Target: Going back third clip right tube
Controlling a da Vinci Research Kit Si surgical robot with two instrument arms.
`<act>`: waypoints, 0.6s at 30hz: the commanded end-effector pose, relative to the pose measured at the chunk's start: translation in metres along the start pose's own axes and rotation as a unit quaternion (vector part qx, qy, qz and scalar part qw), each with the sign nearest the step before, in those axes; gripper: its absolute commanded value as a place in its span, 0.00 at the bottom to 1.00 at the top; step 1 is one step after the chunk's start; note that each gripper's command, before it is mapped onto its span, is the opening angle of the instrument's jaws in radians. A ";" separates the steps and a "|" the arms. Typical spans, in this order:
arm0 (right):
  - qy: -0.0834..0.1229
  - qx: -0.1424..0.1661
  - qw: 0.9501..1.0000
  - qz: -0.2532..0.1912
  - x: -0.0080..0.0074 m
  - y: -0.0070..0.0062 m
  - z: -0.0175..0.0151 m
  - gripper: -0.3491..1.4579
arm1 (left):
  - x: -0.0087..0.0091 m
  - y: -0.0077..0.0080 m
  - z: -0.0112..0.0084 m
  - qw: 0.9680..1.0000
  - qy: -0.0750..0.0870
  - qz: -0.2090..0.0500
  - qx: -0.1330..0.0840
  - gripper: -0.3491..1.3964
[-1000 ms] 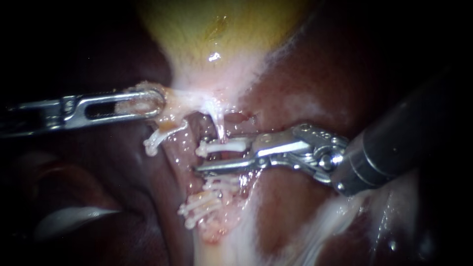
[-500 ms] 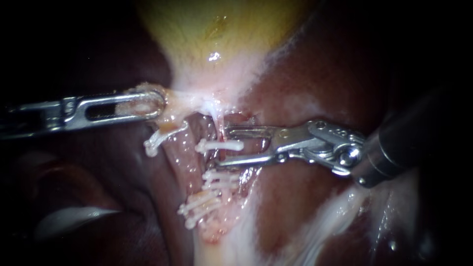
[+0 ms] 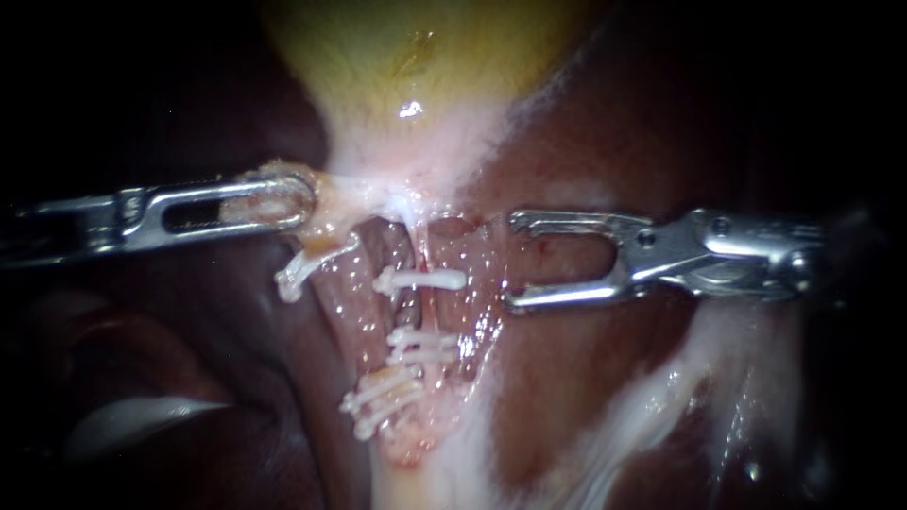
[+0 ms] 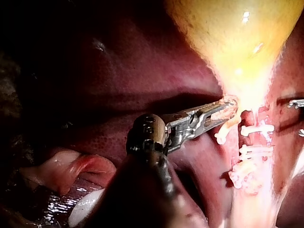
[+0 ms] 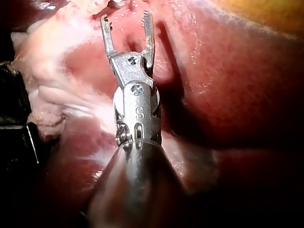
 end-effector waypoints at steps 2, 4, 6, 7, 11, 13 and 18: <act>-0.008 0.004 1.000 -0.007 0.0003 -0.0005 -0.0005 0.47 | 0.0000 0.0000 0.0000 1.000 0.000 0.000 0.000 0.00; -0.015 0.007 1.000 -0.014 0.0004 -0.0009 -0.0007 0.47 | 0.0000 0.0001 0.0001 1.000 0.000 0.000 0.000 0.00; -0.018 0.009 1.000 -0.014 0.0004 -0.0011 -0.0009 0.47 | 0.0000 0.0002 0.0002 1.000 0.000 0.000 0.000 0.00; -0.018 0.008 1.000 -0.015 0.0004 -0.0011 -0.0009 0.47 | 0.0001 0.0002 0.0002 1.000 0.000 0.000 0.000 0.00; -0.018 0.010 1.000 -0.015 0.0002 -0.0013 -0.0012 0.47 | 0.0003 0.0007 0.0008 1.000 -0.002 0.001 0.001 0.00; -0.018 0.011 1.000 -0.016 0.0001 -0.0013 -0.0014 0.47 | 0.0006 0.0009 0.0015 1.000 -0.002 0.002 -0.001 0.00; -0.018 0.011 1.000 -0.016 0.0000 -0.0015 -0.0017 0.47 | 0.0019 0.0018 0.0041 1.000 0.007 0.006 -0.005 0.00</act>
